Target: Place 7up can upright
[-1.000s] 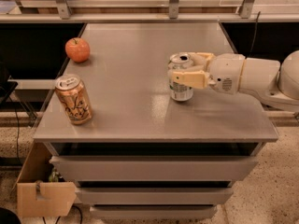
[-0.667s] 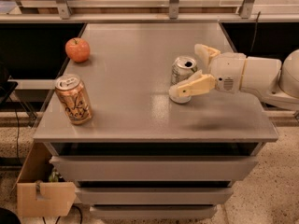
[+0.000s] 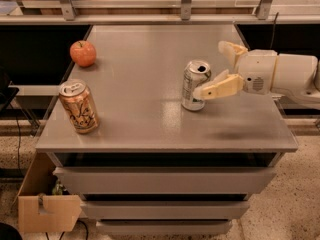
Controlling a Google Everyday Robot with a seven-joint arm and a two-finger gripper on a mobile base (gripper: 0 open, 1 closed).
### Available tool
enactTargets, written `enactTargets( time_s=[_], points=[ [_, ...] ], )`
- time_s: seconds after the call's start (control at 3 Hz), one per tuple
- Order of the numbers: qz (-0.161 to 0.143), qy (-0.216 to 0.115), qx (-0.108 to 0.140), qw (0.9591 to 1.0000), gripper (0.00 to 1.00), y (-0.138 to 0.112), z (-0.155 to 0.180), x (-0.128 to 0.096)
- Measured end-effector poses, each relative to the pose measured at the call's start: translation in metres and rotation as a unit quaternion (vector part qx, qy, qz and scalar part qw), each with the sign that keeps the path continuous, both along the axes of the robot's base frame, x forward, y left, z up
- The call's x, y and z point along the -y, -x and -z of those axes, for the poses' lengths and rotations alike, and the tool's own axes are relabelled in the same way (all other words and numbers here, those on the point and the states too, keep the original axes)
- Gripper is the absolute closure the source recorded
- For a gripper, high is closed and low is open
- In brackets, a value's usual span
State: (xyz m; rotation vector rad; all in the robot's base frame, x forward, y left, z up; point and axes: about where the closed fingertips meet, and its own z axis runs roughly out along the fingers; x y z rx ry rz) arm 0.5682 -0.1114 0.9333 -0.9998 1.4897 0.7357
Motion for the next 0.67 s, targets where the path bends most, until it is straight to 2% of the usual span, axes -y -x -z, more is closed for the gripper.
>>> enactTargets(
  time_s=[0.67],
  points=[
    [-0.007,0.005,0.014,0.9999,0.00,-0.010,-0.011,0.037]
  ],
)
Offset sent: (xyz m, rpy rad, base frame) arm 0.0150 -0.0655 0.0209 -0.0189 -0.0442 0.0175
